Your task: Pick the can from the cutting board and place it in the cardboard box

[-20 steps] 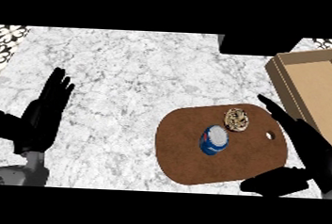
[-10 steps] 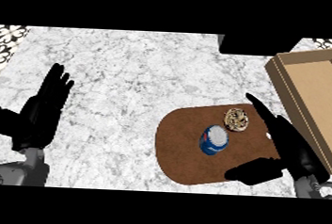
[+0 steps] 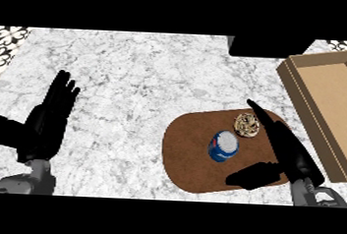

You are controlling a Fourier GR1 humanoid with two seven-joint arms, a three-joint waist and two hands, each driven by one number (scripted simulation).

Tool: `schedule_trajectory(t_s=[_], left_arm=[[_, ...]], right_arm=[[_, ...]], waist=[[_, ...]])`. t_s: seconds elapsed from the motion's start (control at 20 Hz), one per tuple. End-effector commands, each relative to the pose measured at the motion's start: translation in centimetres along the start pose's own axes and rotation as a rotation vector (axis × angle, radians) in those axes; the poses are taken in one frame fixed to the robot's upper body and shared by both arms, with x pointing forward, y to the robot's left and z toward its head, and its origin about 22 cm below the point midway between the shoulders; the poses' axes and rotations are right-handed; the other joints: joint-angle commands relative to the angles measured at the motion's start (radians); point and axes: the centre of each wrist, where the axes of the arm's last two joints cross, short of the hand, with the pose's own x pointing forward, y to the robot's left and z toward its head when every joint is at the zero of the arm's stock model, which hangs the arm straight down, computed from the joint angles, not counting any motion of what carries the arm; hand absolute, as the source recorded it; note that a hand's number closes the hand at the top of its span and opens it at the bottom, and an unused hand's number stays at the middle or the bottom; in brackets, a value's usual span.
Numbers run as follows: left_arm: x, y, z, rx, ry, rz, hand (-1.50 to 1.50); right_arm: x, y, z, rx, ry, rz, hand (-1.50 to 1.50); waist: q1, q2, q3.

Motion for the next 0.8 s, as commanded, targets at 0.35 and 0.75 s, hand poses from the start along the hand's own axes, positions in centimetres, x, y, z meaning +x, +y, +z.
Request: schedule_trajectory(t_s=[0.35,0.75], left_arm=[[0.1,0.3,-1.8,0.012,0.001,0.001,0.00],[-0.6,2.6,-1.0,-0.001,-0.010,0.010,0.00]], right_arm=[[0.7,1.5,-0.9,-0.023,0.029,0.064,-1.50],[-1.4,3.1,-2.6,0.028,0.038,0.044,-1.50]], waist=[[-0.002,0.000,0.000],[-0.001,0.000,0.000]])
